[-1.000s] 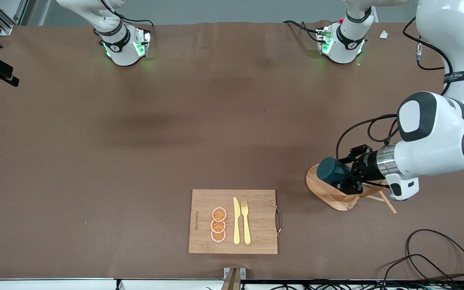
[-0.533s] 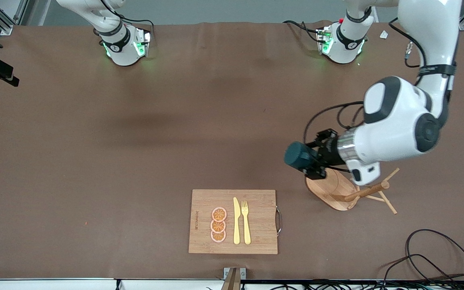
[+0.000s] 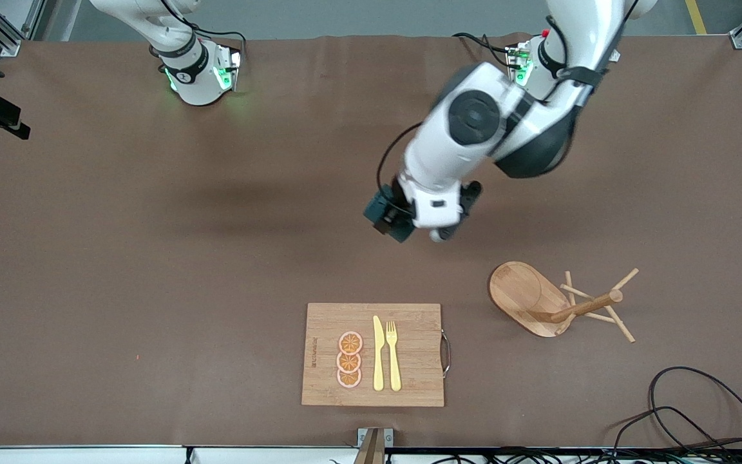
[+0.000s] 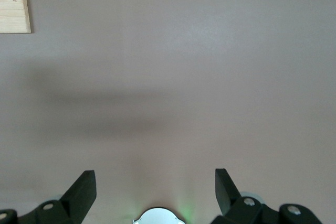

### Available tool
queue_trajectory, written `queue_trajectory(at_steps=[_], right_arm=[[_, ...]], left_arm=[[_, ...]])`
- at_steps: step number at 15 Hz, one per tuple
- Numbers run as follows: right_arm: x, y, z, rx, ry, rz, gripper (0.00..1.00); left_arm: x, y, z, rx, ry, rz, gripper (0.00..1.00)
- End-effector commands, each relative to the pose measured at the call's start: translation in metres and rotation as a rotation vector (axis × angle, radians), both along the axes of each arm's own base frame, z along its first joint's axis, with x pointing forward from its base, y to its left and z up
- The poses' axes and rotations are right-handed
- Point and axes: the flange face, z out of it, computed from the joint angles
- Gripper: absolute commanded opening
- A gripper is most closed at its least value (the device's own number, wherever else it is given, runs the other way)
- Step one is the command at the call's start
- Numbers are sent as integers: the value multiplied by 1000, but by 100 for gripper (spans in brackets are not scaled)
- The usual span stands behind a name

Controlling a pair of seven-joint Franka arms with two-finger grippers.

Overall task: Transfer cup from left to right arm and place
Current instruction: 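Lift the teal mug off the stand peg with the left gripper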

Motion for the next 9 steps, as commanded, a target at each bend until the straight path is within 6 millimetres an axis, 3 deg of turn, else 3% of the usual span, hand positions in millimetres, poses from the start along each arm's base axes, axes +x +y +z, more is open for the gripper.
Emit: queue_trajectory(at_steps=[1, 3, 9], right_arm=[[-2, -1, 2, 8, -14, 9, 100], [-1, -1, 2, 8, -17, 9, 100], [-2, -1, 3, 8, -13, 7, 100]], left_arm=[[-26, -51, -22, 65, -140, -117, 75], [-51, -83, -44, 160, -274, -239, 75], [-85, -130, -136, 386, -570, -568, 74]])
